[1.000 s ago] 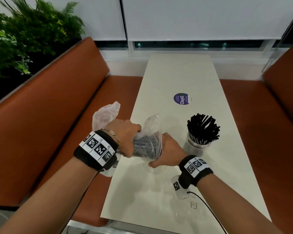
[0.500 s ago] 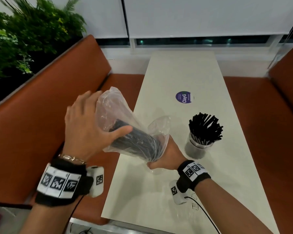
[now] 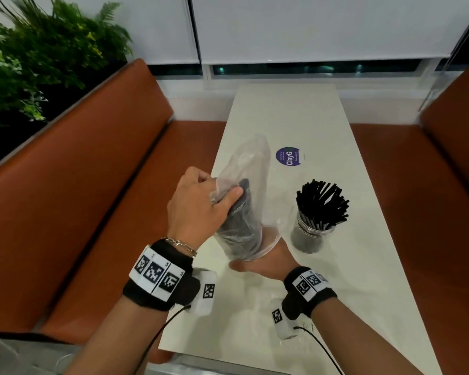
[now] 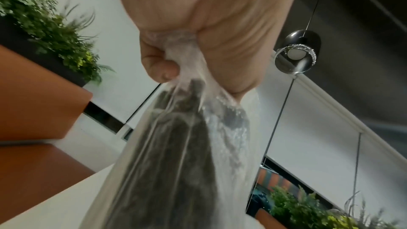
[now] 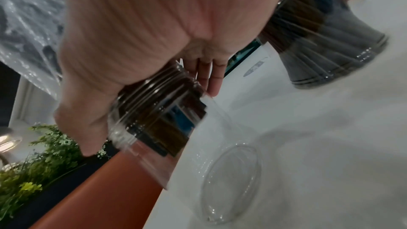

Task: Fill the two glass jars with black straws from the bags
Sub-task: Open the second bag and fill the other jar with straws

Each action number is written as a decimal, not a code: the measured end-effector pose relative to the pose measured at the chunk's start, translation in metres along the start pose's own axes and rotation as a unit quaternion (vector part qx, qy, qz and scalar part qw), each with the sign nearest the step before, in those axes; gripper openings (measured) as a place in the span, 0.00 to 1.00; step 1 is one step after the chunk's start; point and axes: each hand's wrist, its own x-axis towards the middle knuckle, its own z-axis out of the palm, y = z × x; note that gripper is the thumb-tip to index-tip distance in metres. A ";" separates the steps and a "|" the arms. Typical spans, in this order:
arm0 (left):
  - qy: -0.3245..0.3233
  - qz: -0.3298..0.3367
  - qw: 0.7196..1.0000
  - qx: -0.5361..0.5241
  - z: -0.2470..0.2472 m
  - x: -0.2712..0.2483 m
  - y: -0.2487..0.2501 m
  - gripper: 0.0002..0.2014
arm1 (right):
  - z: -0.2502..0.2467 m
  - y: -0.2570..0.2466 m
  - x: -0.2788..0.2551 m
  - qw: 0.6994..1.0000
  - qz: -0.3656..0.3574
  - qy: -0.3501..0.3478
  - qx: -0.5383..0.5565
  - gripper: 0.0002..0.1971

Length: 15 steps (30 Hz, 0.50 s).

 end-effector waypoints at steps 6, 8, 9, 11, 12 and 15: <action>0.144 0.122 0.982 0.000 -0.015 0.010 0.012 0.23 | -0.006 -0.003 -0.011 0.999 -0.013 0.023 0.030 0.47; 0.162 0.153 0.975 -0.029 -0.025 0.010 0.016 0.20 | -0.004 -0.001 -0.011 0.999 -0.005 0.022 0.027 0.50; 0.169 0.159 0.971 -0.051 -0.031 0.011 0.018 0.18 | -0.002 -0.001 -0.010 0.999 0.009 0.022 0.041 0.50; 0.186 0.165 0.965 -0.090 -0.046 0.011 0.021 0.16 | 0.002 0.002 -0.009 0.996 0.035 0.036 0.076 0.49; 0.195 0.164 0.963 -0.088 -0.054 0.010 0.022 0.16 | 0.005 0.005 -0.008 0.994 0.048 0.041 0.086 0.50; 0.233 0.160 0.956 -0.078 -0.077 0.010 0.021 0.17 | 0.008 0.004 -0.009 0.990 0.064 0.058 0.114 0.50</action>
